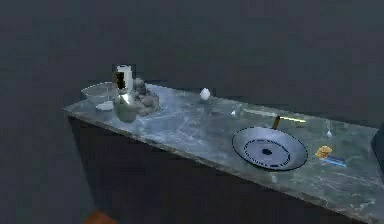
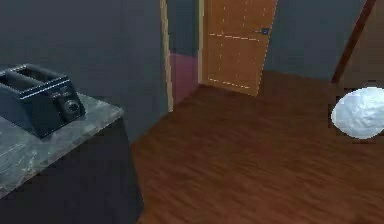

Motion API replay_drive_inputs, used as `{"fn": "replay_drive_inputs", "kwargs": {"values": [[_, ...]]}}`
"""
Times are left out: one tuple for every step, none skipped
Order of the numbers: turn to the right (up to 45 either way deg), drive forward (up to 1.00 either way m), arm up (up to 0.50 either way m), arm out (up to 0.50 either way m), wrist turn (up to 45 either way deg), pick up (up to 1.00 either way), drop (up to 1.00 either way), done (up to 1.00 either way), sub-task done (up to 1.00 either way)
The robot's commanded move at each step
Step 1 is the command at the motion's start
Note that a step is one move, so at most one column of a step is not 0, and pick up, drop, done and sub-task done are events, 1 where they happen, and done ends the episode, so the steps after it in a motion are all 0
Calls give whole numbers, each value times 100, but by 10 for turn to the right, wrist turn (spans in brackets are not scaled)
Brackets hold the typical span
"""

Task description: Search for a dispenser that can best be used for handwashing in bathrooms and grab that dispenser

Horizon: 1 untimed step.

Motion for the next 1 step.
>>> {"fn": "replay_drive_inputs", "kwargs": {"values": [[-450,0,0,0,0,0,0,0,0]]}}
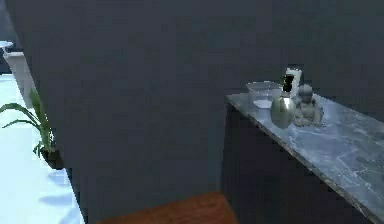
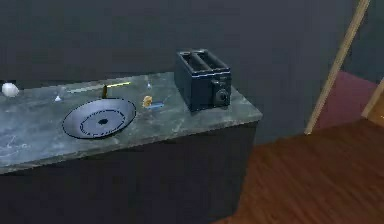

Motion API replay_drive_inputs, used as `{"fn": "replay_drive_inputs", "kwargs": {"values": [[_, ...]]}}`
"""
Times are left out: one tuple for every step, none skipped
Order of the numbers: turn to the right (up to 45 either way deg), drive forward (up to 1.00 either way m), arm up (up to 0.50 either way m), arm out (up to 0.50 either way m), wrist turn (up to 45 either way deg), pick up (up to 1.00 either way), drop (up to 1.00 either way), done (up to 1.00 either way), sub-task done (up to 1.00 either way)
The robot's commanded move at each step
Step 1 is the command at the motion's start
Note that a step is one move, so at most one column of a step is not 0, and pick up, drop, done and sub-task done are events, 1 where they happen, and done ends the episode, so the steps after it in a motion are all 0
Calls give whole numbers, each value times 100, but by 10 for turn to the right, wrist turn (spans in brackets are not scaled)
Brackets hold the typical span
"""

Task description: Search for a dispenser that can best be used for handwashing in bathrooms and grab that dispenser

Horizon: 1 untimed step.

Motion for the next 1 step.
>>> {"fn": "replay_drive_inputs", "kwargs": {"values": [[-450,0,0,0,0,0,0,0,0]]}}
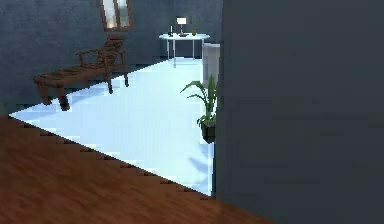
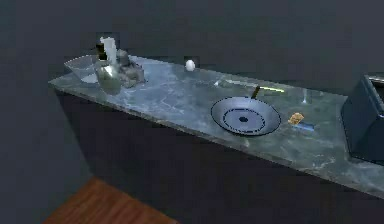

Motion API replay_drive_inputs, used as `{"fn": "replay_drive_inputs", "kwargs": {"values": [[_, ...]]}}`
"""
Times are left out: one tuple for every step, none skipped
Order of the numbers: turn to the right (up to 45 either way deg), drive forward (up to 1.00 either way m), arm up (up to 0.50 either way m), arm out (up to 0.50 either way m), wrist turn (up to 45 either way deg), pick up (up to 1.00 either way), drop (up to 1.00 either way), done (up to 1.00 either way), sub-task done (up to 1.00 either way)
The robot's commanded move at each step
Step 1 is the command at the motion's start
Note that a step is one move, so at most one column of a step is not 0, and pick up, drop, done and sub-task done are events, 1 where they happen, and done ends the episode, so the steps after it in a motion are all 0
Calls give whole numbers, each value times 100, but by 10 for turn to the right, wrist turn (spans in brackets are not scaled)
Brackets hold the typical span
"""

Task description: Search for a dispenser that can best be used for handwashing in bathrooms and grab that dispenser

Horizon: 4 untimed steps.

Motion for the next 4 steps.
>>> {"fn": "replay_drive_inputs", "kwargs": {"values": [[-180,0,0,0,0,0,0,0,0],[450,0,0,0,0,0,0,0,0],[150,0,0,0,0,0,0,0,0],[0,95,0,0,0,0,0,0,0]]}}
